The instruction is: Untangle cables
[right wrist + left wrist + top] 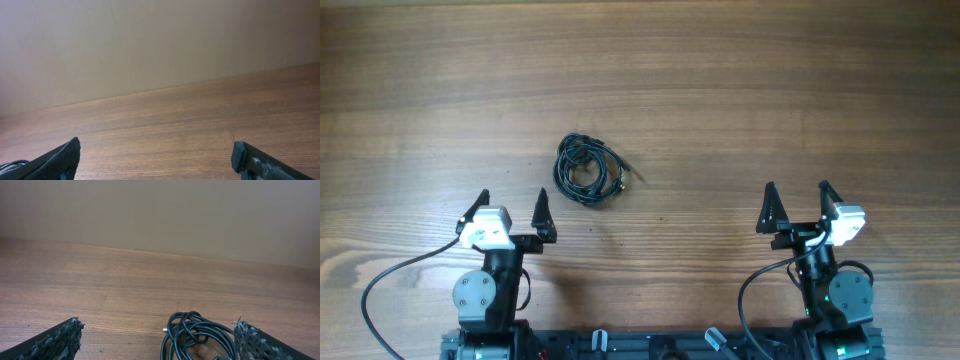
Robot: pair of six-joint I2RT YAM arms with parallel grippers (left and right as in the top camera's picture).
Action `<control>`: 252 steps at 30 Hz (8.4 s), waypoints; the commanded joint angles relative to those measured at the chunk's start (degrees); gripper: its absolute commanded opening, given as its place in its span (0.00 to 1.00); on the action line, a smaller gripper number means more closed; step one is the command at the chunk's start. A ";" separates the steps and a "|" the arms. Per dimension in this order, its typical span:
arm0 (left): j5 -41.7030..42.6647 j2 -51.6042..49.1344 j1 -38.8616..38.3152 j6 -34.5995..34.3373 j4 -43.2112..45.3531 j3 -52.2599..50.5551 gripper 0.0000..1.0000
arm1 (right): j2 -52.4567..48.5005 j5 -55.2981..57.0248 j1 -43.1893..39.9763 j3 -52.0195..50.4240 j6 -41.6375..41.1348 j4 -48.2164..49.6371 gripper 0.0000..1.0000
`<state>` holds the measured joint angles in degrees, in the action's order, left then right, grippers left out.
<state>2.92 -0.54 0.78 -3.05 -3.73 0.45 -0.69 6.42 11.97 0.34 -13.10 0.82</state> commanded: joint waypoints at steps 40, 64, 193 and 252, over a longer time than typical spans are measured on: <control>1.29 -0.07 0.31 0.92 -0.42 -0.13 1.00 | -0.26 -0.11 0.20 -0.04 0.96 0.17 1.00; 1.31 -0.07 0.31 0.92 -0.42 -0.13 1.00 | -0.26 -0.11 0.20 -0.04 0.96 0.15 1.00; 7.32 -87.56 0.24 -21.44 -40.17 54.62 1.00 | -0.26 -0.11 0.20 -0.04 0.98 0.15 1.00; -7.30 -90.73 -13.46 -32.17 -29.86 59.14 0.74 | -0.26 -0.11 0.17 -0.04 0.96 0.15 1.00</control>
<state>-1.74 -88.51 -13.02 -35.18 -33.56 59.13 -1.13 6.42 11.97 0.34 -13.10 0.82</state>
